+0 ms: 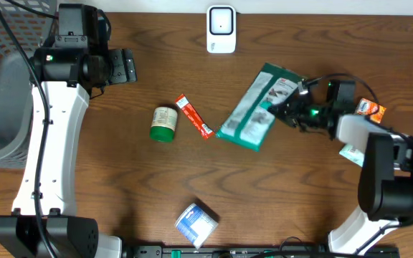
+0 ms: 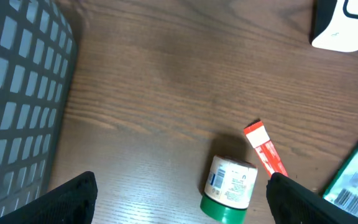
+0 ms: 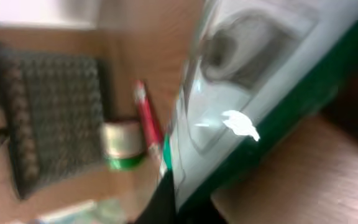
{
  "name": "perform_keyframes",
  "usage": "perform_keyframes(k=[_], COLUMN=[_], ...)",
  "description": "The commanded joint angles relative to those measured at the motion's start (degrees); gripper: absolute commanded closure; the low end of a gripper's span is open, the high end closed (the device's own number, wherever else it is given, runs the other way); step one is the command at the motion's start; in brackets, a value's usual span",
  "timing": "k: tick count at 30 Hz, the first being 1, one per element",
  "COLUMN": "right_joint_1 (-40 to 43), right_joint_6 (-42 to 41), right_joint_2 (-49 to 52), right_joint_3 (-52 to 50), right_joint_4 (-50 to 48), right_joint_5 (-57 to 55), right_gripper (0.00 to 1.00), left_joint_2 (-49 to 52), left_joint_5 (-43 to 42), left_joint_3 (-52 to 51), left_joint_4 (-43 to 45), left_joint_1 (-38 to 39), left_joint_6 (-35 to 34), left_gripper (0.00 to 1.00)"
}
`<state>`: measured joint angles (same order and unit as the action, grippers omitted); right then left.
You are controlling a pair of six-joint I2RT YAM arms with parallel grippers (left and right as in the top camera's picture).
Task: Scan the item barcode
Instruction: 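Lift the gloves pack and swing it up to the right, then carry the gloves pack with the right gripper to the white scanner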
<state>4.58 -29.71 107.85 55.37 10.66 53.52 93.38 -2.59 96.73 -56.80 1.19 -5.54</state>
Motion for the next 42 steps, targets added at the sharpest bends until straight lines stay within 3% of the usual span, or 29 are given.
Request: perform_keyframes(k=[1, 8, 13, 17, 20, 28, 37, 42], right_joint_1=[-0.3, -2.5, -6.7, -10.8, -13.0, -20.9, -32.2, -36.5], right_joint_6=[18.8, 25.4, 28.9, 35.0, 37.4, 45.9, 54.2, 63.2], right_joint_2=[-6.3, -17.0, -22.2, -23.3, -23.3, -23.2, -23.2, -23.2], right_joint_3=[6.6, 16.4, 21.4, 25.9, 28.8, 31.2, 31.1, 31.1], right_joint_4=[11.7, 33.4, 43.1, 47.8, 48.0, 42.3, 32.6, 30.4], right_joint_5=[-15.5, -28.7, -37.9, -38.7, -39.7, -56.3, -60.5, -60.6], right_gripper=[0.99, 0.99, 0.99, 0.99, 0.99, 0.99, 0.99, 0.99], left_joint_2=[0.7, 0.7, 0.7, 0.7, 0.7, 0.7, 0.7, 0.7], left_joint_5=[0.7, 0.7, 0.7, 0.7, 0.7, 0.7, 0.7, 0.7], left_joint_3=[-0.1, -0.1, -0.1, -0.1, -0.1, -0.1, -0.1, -0.1], left_joint_4=[-0.2, -0.2, -0.2, -0.2, -0.2, -0.2, -0.2, -0.2], left_joint_1=[-0.2, -0.2, -0.2, -0.2, -0.2, -0.2, -0.2, -0.2], left_joint_6=[0.3, 0.3, 0.3, 0.3, 0.3, 0.3, 0.3, 0.3], left_gripper=[0.12, 0.12, 0.12, 0.12, 0.12, 0.12, 0.12, 0.12])
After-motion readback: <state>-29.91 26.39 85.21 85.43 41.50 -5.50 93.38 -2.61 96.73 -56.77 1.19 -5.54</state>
